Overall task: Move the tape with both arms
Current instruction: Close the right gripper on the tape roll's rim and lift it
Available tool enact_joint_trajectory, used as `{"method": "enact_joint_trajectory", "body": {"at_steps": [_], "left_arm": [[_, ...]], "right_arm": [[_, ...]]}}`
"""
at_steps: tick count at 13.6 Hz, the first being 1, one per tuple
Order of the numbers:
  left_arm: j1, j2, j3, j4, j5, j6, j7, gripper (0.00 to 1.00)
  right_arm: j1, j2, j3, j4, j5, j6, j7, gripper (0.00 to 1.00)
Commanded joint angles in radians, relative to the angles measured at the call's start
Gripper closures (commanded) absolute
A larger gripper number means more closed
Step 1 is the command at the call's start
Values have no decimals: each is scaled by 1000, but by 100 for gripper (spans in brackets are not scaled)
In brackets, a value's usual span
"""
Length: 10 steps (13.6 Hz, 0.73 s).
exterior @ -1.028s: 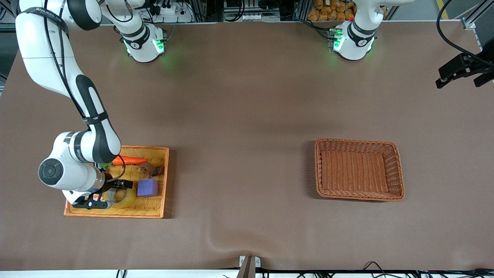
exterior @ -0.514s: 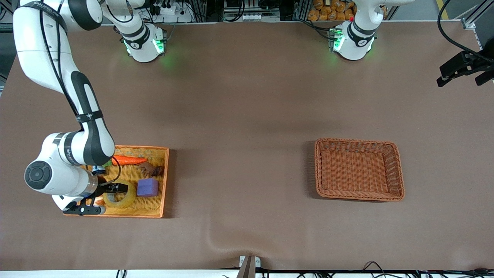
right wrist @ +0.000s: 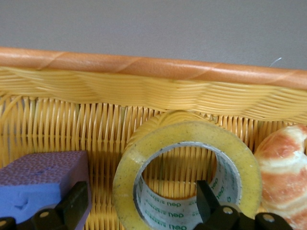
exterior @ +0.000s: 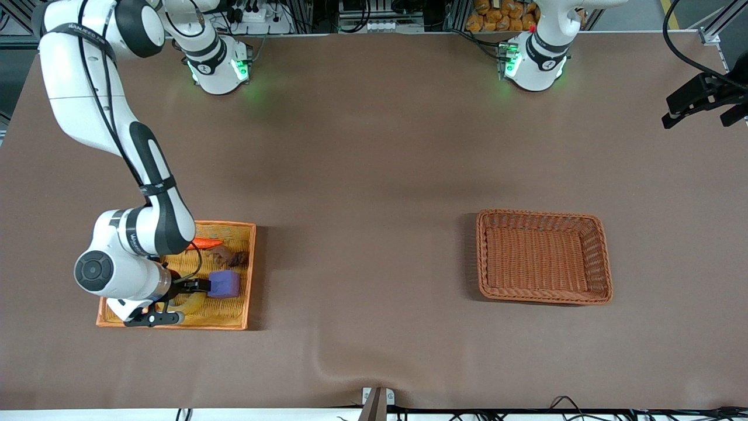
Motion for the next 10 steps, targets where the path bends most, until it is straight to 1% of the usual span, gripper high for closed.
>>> {"method": "enact_joint_trajectory", "body": {"at_steps": [1,2,3,4,6,7,10], "left_arm": [[0,-14,-13,-3,-5,-7,20,0],[0,-15,-15,-2,-7,-3,20,0],[-1,-15,-16,1,-7,2,20,0],[-3,-12,-19,1,-7,11,20,0],[-3,-3,-35,-2,-7,14,11,0],[-4,0,-36,-2,-7,14,9,0],[-6,3,-47,-2,-7,17,8,0]], "right_arm": [[2,8,6,20,-17,1,1,5],[2,8,6,18,-20,1,-7,32],[0,8,6,15,-20,1,-10,61],[-4,8,6,15,-20,2,-10,78],[-9,8,6,15,-20,1,-11,96],[-10,8,6,15,-19,1,-10,100],[-36,3,3,24,-3,-4,6,100]]}}
